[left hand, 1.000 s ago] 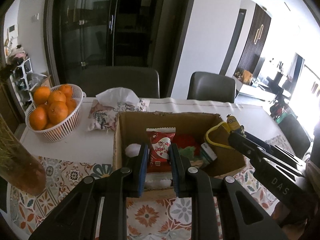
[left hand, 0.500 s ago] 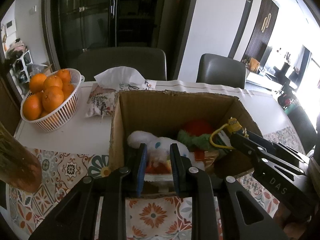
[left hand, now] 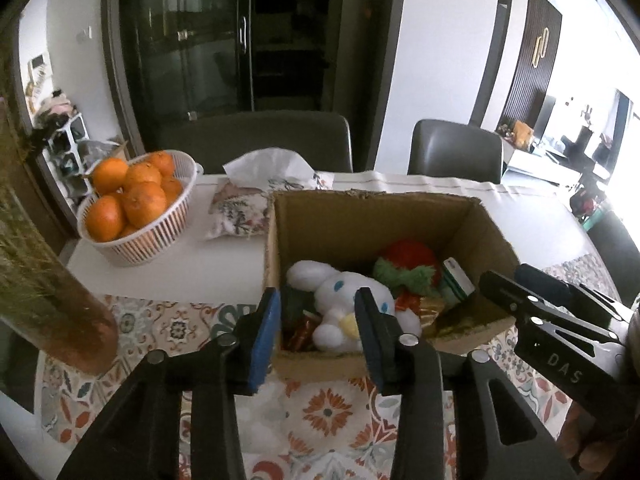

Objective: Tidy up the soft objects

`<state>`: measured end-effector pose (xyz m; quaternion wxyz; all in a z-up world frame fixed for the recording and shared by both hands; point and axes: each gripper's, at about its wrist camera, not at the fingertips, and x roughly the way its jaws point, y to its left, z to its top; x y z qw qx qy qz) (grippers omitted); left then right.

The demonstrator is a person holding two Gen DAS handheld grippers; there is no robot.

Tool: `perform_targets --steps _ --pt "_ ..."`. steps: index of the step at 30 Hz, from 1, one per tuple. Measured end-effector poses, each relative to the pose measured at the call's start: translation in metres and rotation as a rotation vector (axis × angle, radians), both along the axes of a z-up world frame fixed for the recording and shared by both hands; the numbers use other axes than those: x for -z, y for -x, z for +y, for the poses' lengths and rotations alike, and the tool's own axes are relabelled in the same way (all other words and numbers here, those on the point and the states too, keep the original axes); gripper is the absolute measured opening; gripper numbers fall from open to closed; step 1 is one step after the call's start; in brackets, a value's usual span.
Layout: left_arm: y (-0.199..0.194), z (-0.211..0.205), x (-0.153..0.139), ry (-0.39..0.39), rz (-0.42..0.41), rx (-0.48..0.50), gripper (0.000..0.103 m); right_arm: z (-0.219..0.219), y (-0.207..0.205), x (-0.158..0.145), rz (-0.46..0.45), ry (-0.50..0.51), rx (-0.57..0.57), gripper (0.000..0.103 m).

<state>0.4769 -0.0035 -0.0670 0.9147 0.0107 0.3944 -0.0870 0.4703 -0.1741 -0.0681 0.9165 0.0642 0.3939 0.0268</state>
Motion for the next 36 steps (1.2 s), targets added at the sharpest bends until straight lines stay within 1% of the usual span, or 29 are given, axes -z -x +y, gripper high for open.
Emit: perform_targets --steps 1,2,5,6,8,10,14,16,19,21,25,29,31,36 --pt "0.006 0.001 -0.004 -0.010 -0.010 -0.005 0.045 0.001 0.005 -0.004 -0.009 0.008 0.003 0.052" --pt "0.011 0.001 -0.007 -0.020 -0.017 -0.011 0.047 0.002 0.013 -0.009 -0.019 0.020 0.011 0.055" --pt "0.031 0.005 -0.019 -0.038 -0.049 -0.012 0.050 0.003 0.032 -0.020 -0.049 0.029 0.027 0.058" --pt "0.036 0.006 -0.020 -0.044 -0.054 -0.012 0.052 0.004 0.040 -0.024 -0.060 0.037 0.034 0.061" --pt "0.050 0.008 -0.027 -0.051 -0.071 -0.009 0.055 0.006 0.055 -0.031 -0.077 0.041 0.045 0.064" --pt "0.065 0.012 -0.034 -0.051 -0.089 -0.007 0.060 0.008 0.070 -0.037 -0.095 0.048 0.051 0.064" --pt "0.095 0.018 -0.048 -0.048 -0.120 -0.005 0.066 0.015 0.101 -0.053 -0.141 0.066 0.067 0.071" --pt "0.106 0.020 -0.053 -0.047 -0.135 -0.007 0.073 0.016 0.116 -0.060 -0.160 0.069 0.077 0.075" --pt "0.128 0.024 -0.062 -0.050 -0.162 -0.008 0.076 0.018 0.137 -0.069 -0.185 0.078 0.089 0.078" --pt "0.139 0.024 -0.065 -0.058 -0.179 -0.014 0.078 0.020 0.151 -0.075 -0.200 0.097 0.092 0.083" --pt "0.164 0.025 -0.070 -0.065 -0.203 -0.020 0.083 0.021 0.173 -0.082 -0.225 0.120 0.102 0.084" --pt "0.187 0.025 -0.075 -0.062 -0.221 -0.036 0.087 0.020 0.196 -0.086 -0.235 0.121 0.095 0.085" --pt "0.200 0.023 -0.078 -0.064 -0.235 -0.048 0.091 0.018 0.207 -0.087 -0.235 0.123 0.086 0.085" --pt "0.234 0.015 -0.082 -0.062 -0.258 -0.067 0.096 0.009 0.236 -0.088 -0.232 0.107 0.073 0.086"
